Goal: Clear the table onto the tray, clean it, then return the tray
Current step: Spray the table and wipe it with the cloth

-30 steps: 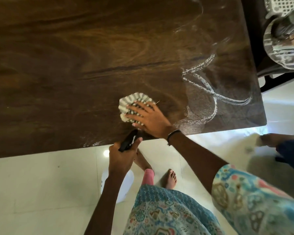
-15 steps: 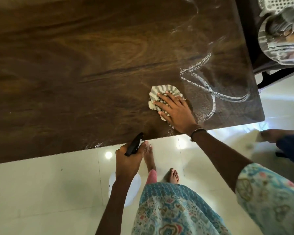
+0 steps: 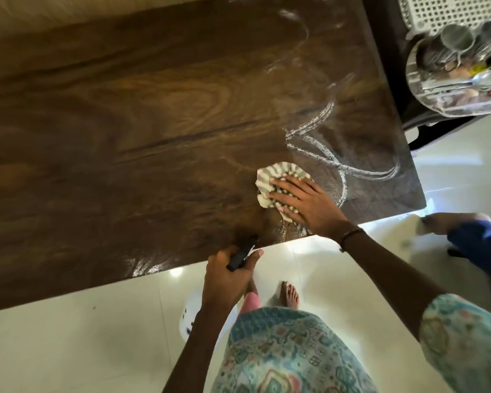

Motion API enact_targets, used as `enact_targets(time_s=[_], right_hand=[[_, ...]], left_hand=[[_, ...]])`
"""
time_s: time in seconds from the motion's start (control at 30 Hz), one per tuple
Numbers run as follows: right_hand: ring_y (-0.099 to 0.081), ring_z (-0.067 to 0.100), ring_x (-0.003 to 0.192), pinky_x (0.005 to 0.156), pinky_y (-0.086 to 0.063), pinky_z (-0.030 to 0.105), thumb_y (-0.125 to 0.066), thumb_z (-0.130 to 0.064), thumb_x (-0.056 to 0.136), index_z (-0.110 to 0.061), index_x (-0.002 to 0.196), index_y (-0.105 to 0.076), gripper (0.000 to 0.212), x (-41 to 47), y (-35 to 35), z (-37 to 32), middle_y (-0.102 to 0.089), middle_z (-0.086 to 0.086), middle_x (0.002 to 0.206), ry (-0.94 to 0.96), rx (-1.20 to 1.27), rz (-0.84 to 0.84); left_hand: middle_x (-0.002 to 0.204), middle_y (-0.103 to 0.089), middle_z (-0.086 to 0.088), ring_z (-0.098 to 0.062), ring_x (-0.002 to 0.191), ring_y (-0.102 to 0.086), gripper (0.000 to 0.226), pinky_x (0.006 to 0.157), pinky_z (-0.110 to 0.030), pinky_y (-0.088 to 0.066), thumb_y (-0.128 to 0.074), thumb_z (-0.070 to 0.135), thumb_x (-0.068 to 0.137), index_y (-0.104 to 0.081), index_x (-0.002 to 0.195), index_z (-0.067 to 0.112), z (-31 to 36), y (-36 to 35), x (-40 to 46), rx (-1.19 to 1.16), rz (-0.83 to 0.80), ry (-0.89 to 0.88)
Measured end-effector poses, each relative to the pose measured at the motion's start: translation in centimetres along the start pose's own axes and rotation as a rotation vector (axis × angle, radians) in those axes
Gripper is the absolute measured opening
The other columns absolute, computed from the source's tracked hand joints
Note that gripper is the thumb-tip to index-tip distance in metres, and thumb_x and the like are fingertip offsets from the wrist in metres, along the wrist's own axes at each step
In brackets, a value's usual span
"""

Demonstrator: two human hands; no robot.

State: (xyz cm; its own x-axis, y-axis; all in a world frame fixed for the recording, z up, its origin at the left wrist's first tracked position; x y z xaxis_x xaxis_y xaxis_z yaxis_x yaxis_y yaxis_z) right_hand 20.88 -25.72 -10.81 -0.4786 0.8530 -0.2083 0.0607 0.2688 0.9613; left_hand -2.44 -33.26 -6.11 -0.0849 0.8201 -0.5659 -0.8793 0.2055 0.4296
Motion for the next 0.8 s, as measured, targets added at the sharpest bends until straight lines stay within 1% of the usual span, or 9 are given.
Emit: enact_targets(time_s=[0.07,0.17,0.27,0.37,0.5,0.6,0.7,0.77,0.8], right_hand=[[-0.027,0.020,0.144,0.115,-0.017,0.036,-0.027,-0.043,0.101,-0.033,0.145,-0.037,0.046,2.1,0.5,-0.5,-0.031,-0.005,0.155,-0.033,-0.002,0.035],[-0.024,0.021,0.146,0.117,-0.018,0.038,-0.027,-0.043,0.102,-0.034,0.145,-0.036,0.045,3.4,0.1,-1.6,-0.029,-0.005,0.156,0.055,-0.025,0.034],[-0.027,0.021,0.144,0.116,-0.022,0.039,-0.031,-0.042,0.101,-0.034,0.144,-0.038,0.044,1.9,-0.2,-0.6,-0.033,-0.004,0.155,0.283,-0.019,-0.018],[-0.020,0.021,0.146,0.119,-0.019,0.041,-0.028,-0.044,0.101,-0.033,0.147,-0.031,0.048,0.7,0.3,3.2,-0.026,-0.004,0.157,0.502,-0.074,-0.106],[-0.021,0.023,0.146,0.118,-0.024,0.043,-0.031,-0.045,0.101,-0.031,0.148,-0.032,0.049,2.4,1.9,7.5,-0.027,-0.001,0.157,0.499,-0.064,-0.121],[-0.018,0.022,0.147,0.120,-0.018,0.040,-0.026,-0.048,0.101,-0.031,0.149,-0.030,0.050,2.9,2.4,8.1,-0.024,-0.002,0.158,0.540,-0.065,-0.126],[-0.017,0.022,0.148,0.120,-0.017,0.041,-0.030,-0.045,0.102,-0.031,0.148,-0.032,0.048,2.4,2.0,7.7,-0.023,-0.003,0.158,0.502,-0.014,-0.112],[-0.019,0.022,0.147,0.119,-0.018,0.040,-0.033,-0.044,0.102,-0.031,0.146,-0.035,0.046,2.1,1.9,7.5,-0.026,-0.004,0.157,0.472,0.025,-0.092],[-0.019,0.021,0.147,0.118,-0.018,0.040,-0.032,-0.045,0.102,-0.032,0.146,-0.035,0.046,2.1,1.9,7.4,-0.026,-0.005,0.157,0.466,0.026,-0.091]], left_hand=[[0.087,-0.069,-0.006,-0.025,0.089,-0.064,0.036,0.078,-0.028,-0.047,-0.074,0.053,0.068,-0.062,0.077,0.021,0.6,-1.0,-0.3,0.060,-0.039,-0.050],[0.078,-0.069,-0.007,-0.027,0.083,-0.065,0.043,0.079,-0.039,-0.053,-0.075,0.050,0.072,-0.066,0.078,0.008,1.7,-3.0,-0.8,0.130,-0.114,-0.126],[0.071,-0.067,-0.011,-0.030,0.075,-0.062,0.045,0.076,-0.044,-0.051,-0.075,0.047,0.074,-0.063,0.073,0.004,2.5,-5.3,-1.1,0.177,-0.152,-0.149],[0.062,-0.064,-0.012,-0.032,0.067,-0.062,0.048,0.073,-0.042,-0.050,-0.072,0.052,0.073,-0.056,0.064,0.007,3.5,-8.0,-1.7,0.207,-0.170,-0.152],[0.067,-0.067,-0.008,-0.027,0.074,-0.061,0.041,0.067,-0.028,-0.034,-0.070,0.052,0.075,-0.058,0.068,0.014,5.3,-12.7,-2.3,0.278,-0.153,-0.205],[0.075,-0.071,-0.011,-0.029,0.078,-0.065,0.040,0.067,-0.029,-0.042,-0.071,0.047,0.077,-0.064,0.077,0.007,6.6,-15.4,-2.1,0.223,-0.146,-0.175],[0.077,-0.071,-0.013,-0.031,0.079,-0.066,0.044,0.071,-0.035,-0.051,-0.071,0.047,0.078,-0.064,0.077,0.003,7.1,-17.0,-1.9,0.193,-0.127,-0.131],[0.076,-0.071,-0.014,-0.031,0.078,-0.066,0.048,0.068,-0.034,-0.047,-0.069,0.050,0.077,-0.063,0.075,0.003,7.1,-17.6,-1.9,0.253,-0.077,-0.130],[0.075,-0.071,-0.014,-0.030,0.076,-0.065,0.049,0.064,-0.031,-0.041,-0.069,0.052,0.077,-0.063,0.074,0.003,7.1,-17.7,-1.9,0.292,-0.042,-0.140]])
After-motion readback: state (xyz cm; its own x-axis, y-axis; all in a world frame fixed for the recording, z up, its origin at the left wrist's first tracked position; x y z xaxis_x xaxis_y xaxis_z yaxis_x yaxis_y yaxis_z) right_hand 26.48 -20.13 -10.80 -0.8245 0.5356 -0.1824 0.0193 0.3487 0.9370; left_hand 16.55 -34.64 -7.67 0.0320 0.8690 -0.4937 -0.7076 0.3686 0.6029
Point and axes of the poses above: each hand's wrist, its own x-axis towards the middle knuckle, its own y-axis out of the back of the hand, z = x × y, the point moved 1 cm from there along x, towards the middle knuckle
